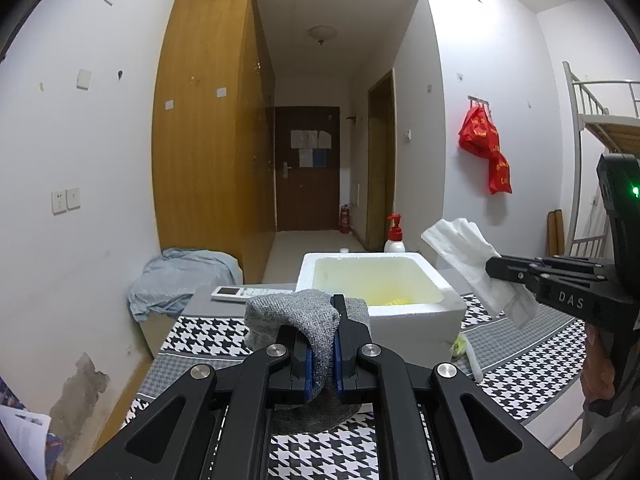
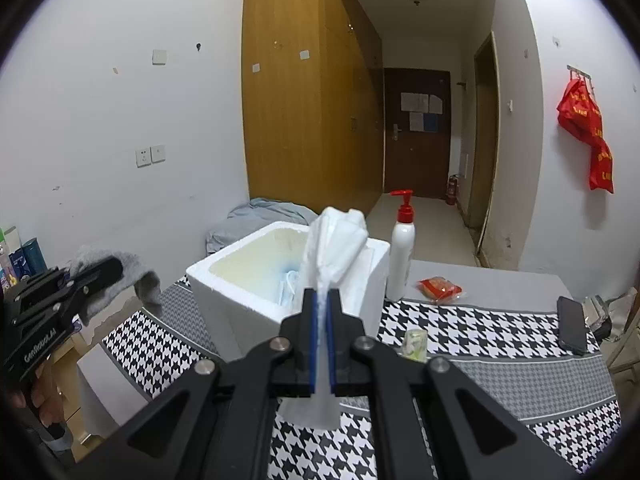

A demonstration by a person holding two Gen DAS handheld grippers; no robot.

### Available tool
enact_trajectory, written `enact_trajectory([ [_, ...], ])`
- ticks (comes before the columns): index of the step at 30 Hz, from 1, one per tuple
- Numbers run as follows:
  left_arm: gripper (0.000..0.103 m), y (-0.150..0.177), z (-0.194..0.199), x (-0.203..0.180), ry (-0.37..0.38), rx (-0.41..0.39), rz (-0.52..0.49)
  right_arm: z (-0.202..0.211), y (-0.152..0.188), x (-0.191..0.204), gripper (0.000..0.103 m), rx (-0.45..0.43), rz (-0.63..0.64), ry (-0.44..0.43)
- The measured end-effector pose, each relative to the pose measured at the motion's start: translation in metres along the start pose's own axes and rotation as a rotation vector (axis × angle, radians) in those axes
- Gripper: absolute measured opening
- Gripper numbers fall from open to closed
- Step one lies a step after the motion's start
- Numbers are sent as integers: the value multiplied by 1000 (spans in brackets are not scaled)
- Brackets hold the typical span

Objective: Organize soft objects
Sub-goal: 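Carry the tissues and sock up over the white foam box with both grippers, then open the right gripper to drop the tissues into the foam box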

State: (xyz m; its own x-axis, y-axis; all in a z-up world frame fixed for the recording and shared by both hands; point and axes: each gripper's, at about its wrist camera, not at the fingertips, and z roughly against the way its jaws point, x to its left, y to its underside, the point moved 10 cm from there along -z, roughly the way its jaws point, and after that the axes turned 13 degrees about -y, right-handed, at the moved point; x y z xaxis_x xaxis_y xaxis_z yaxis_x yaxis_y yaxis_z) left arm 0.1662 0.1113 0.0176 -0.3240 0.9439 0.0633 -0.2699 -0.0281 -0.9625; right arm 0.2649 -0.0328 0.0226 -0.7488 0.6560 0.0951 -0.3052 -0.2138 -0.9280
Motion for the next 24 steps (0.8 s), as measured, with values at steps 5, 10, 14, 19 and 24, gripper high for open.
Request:
enact_trajectory([
  [5,8,2,-8,5,-7,15,16,-11,-8,3,6,4,17,-6],
  [10,8,3,-14,5,-7,23,21,-22,-16,4,6,6,14,-25],
  [14,8,4,-17,8,-8,28,22,-30,-25,5,6,-6,29,-35],
  [19,8,5,-24,11,-15,40,38,-43,-25,4,6,11,23,-45],
  [24,8,8,-29,11,-9,49,42,-52,-24,3,6,15,23,-38],
])
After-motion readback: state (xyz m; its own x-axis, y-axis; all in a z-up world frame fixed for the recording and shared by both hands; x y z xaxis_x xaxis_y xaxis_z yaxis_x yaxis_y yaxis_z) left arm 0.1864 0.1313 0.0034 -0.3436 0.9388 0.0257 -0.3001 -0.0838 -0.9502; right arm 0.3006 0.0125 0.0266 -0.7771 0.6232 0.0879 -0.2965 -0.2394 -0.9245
